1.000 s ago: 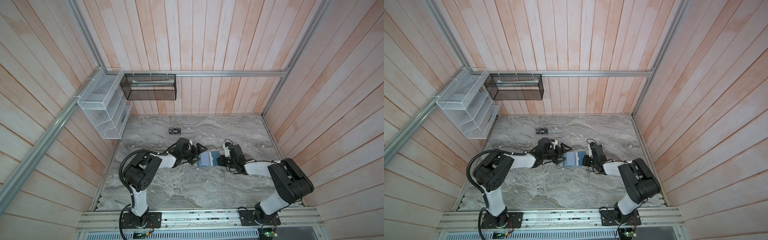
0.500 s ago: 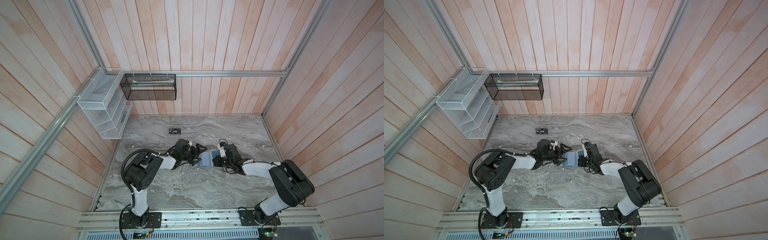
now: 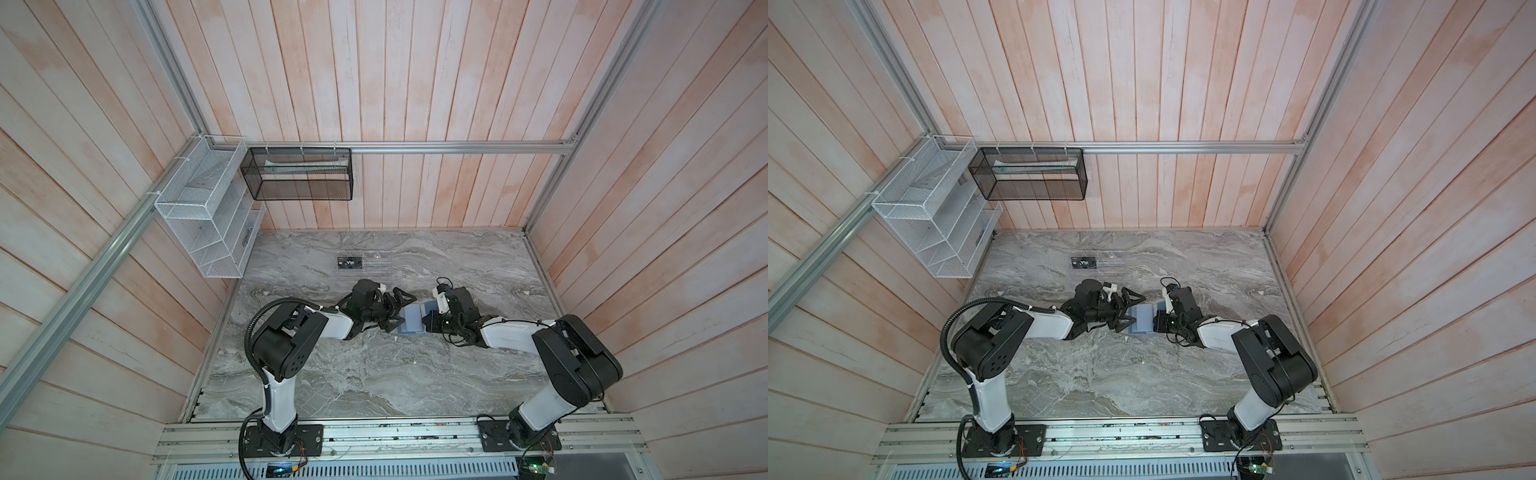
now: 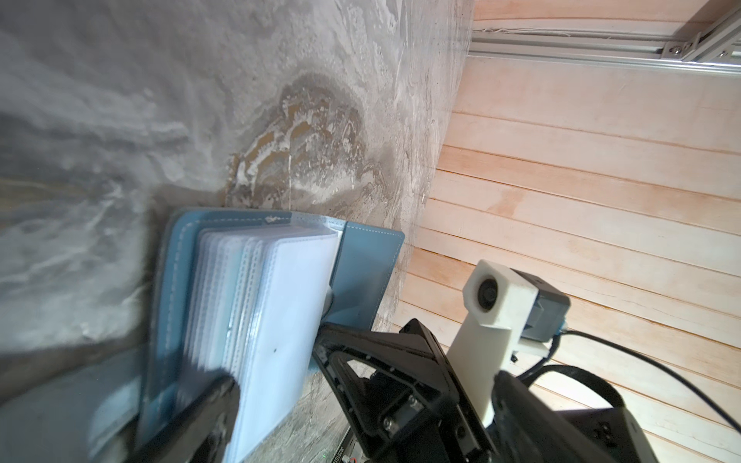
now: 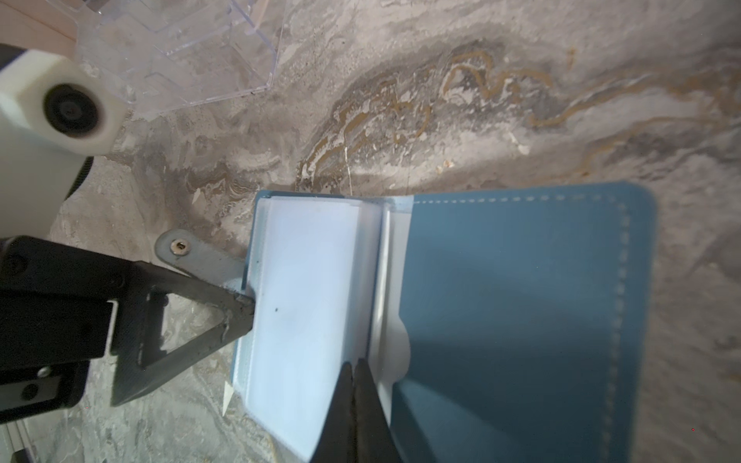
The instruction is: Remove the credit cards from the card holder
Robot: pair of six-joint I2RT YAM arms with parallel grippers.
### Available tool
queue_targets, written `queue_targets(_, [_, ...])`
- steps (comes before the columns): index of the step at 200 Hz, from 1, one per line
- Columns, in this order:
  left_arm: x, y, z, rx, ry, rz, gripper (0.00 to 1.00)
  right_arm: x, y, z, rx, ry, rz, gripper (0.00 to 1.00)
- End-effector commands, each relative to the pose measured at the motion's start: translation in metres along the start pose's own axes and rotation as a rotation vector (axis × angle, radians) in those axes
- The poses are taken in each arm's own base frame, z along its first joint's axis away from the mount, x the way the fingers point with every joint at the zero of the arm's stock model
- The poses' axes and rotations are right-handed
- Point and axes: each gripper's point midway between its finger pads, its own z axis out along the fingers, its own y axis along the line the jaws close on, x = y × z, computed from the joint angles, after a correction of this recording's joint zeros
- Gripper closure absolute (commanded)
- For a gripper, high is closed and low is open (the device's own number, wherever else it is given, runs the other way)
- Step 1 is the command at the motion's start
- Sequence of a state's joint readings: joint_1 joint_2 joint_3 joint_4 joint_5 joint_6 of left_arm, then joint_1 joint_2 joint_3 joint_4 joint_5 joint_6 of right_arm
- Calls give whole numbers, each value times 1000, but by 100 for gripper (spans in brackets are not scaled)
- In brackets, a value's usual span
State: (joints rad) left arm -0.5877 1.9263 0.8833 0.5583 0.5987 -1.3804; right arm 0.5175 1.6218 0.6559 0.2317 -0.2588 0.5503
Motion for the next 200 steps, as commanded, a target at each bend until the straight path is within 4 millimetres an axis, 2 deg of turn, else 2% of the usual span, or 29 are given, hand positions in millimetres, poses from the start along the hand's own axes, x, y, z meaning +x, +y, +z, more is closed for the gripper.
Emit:
queue_targets(1, [7, 3, 3, -2, 27, -12, 0, 3, -2, 4, 5, 15, 8, 100])
queue_targets(81, [9, -8, 10, 42, 44, -28, 0, 11, -10, 7, -12, 23, 38, 100])
queue_targets(154, [10, -22, 19, 60, 49, -14, 0, 2, -8, -6, -42, -8, 46, 100])
queue_targets(200, [9, -19, 25, 56, 52, -23, 0, 2, -11, -13, -54, -18, 60, 100])
